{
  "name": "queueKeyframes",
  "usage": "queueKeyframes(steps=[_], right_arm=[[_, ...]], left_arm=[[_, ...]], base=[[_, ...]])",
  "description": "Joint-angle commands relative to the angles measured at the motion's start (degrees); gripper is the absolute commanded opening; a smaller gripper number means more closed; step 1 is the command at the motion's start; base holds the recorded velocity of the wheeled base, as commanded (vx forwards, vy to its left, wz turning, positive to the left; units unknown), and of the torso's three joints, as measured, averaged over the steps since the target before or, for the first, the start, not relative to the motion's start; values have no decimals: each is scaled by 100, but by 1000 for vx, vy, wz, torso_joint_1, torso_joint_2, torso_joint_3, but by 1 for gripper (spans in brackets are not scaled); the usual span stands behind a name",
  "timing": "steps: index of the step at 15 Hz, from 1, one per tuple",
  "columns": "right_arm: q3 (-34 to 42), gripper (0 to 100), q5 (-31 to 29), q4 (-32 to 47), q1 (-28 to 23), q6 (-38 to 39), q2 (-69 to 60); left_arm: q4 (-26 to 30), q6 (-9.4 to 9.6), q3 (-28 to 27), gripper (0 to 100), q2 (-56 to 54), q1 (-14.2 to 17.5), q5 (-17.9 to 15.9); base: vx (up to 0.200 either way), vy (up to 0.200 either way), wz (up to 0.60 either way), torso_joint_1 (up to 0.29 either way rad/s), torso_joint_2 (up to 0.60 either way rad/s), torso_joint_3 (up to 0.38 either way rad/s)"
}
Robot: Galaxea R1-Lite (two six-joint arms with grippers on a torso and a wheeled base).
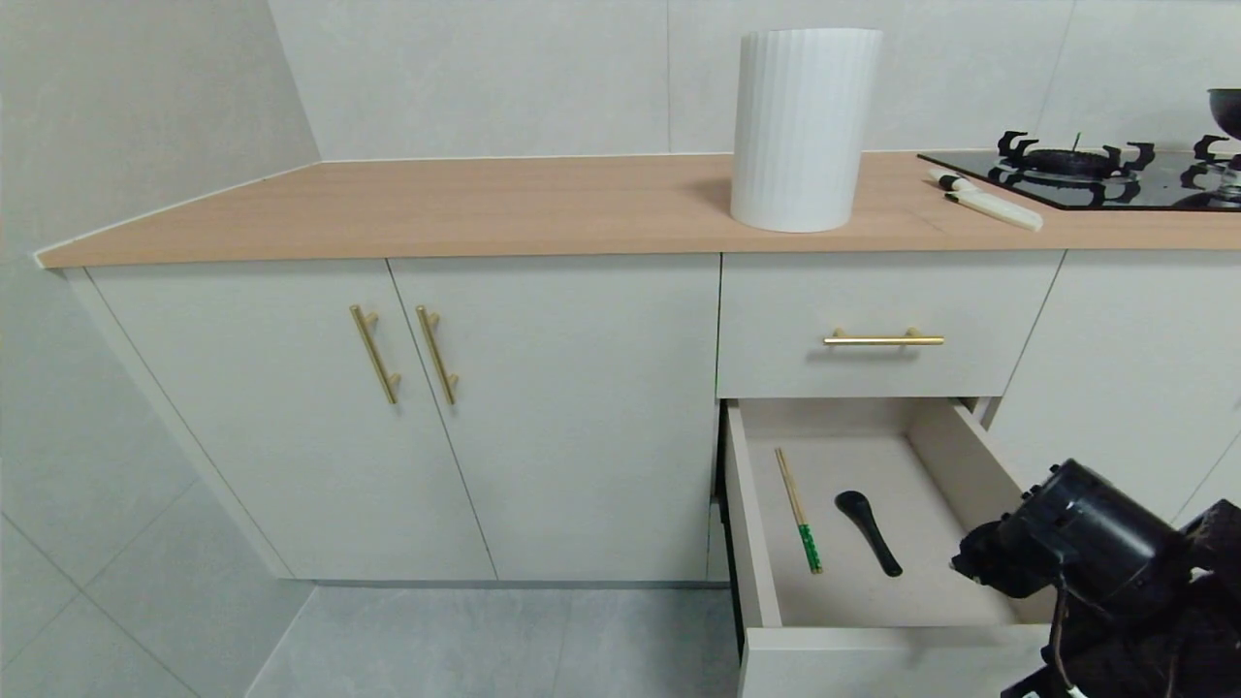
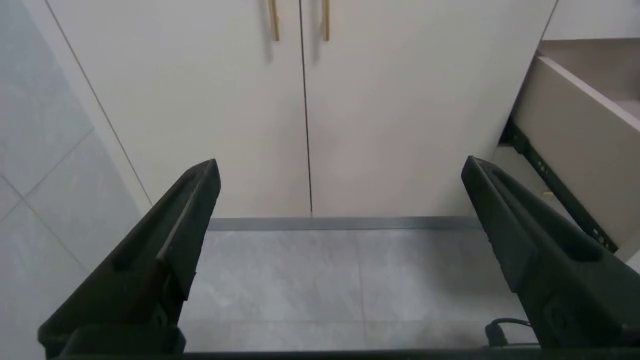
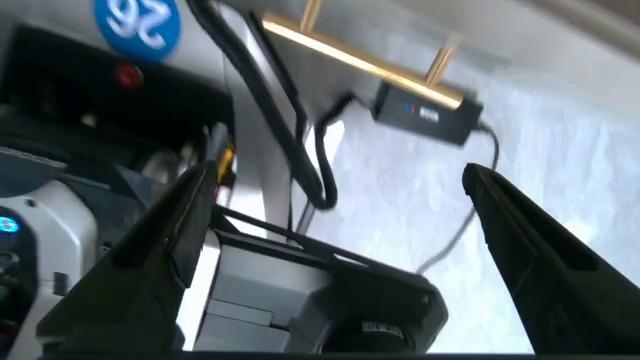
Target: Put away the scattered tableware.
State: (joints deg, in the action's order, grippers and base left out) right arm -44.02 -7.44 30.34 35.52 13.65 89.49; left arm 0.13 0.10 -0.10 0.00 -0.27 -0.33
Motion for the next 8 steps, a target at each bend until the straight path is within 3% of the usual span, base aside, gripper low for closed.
queueKeyframes(steps=[1, 8], right_arm=[[-45, 100, -39, -28, -10, 58, 701], [-379, 100, -47, -169, -485, 340, 1202]], left_arm=[[4, -1, 1, 100, 0, 0, -2], [-5, -1, 1, 100, 0, 0, -2]], base=[[0, 0, 0, 0, 0, 0], [0, 0, 0, 0, 0, 0]])
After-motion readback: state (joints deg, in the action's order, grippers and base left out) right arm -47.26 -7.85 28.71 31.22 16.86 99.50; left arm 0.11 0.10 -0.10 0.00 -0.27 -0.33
